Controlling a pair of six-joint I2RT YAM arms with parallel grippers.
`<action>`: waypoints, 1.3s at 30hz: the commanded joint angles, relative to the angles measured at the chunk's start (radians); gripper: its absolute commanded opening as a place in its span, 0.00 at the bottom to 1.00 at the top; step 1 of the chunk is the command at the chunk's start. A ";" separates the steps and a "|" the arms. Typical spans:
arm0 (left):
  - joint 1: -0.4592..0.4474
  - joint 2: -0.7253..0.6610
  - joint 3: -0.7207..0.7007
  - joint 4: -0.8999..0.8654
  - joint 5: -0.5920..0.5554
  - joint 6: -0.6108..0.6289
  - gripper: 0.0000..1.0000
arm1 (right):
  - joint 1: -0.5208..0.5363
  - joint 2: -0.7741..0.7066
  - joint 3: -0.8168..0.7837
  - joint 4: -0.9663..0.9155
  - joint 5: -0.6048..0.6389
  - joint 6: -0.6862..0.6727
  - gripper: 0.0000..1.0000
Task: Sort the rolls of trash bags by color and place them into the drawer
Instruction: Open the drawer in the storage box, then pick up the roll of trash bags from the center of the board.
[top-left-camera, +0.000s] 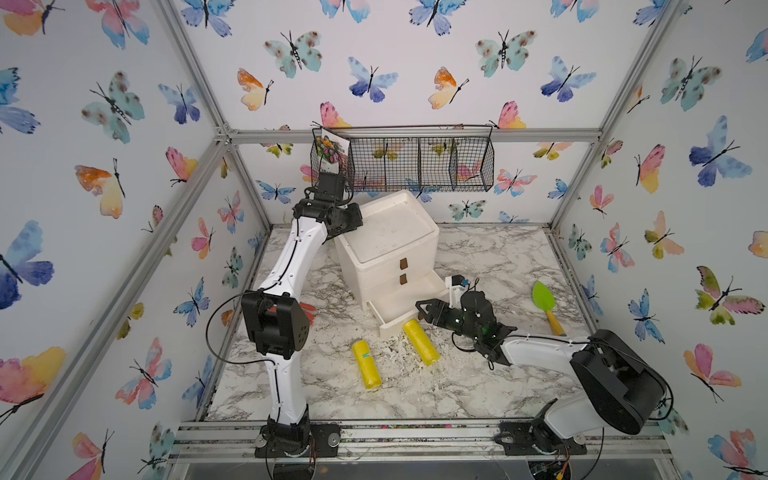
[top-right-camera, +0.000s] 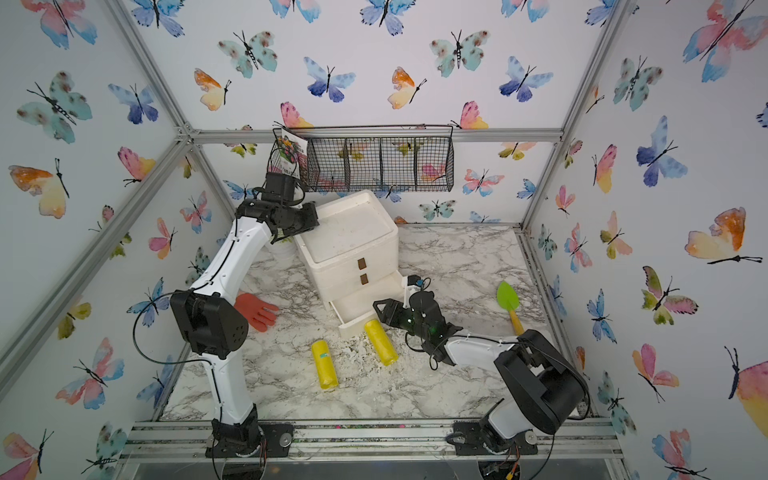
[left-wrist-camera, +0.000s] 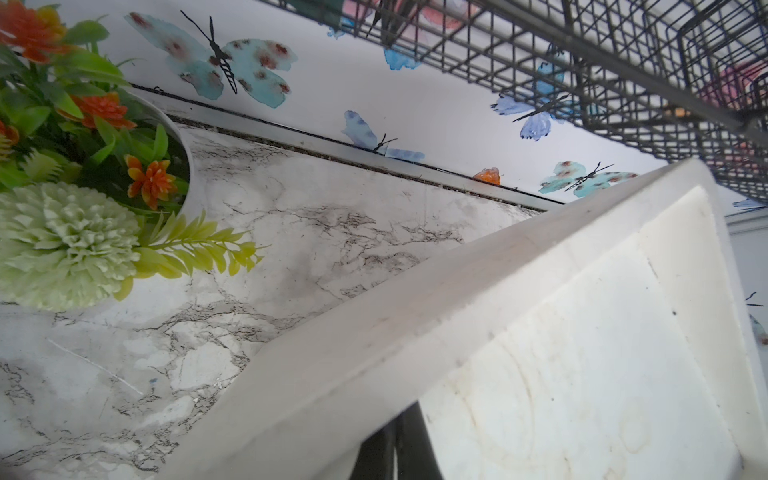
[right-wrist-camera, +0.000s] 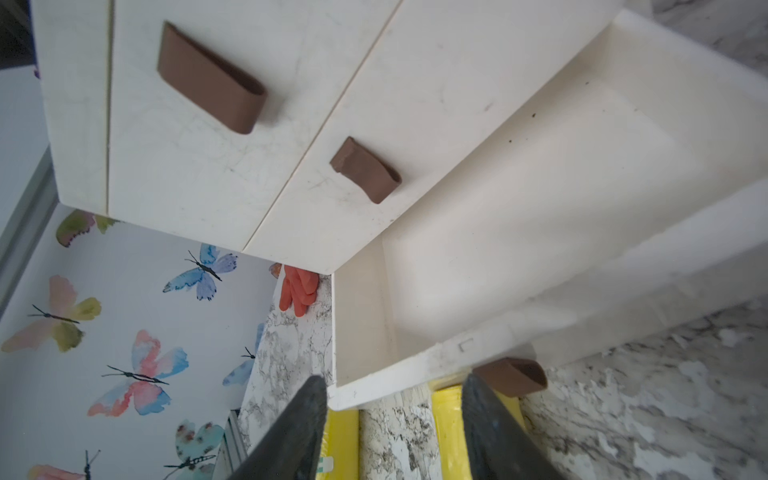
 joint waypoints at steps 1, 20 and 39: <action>-0.001 0.063 -0.068 -0.223 0.017 -0.007 0.00 | 0.014 -0.028 0.028 -0.298 0.034 -0.177 0.58; -0.001 0.053 -0.080 -0.228 -0.007 -0.007 0.00 | 0.218 0.000 0.072 -0.557 0.290 -0.301 0.65; -0.001 0.039 -0.104 -0.214 0.007 -0.010 0.00 | 0.299 0.092 0.097 -0.618 0.342 -0.282 0.54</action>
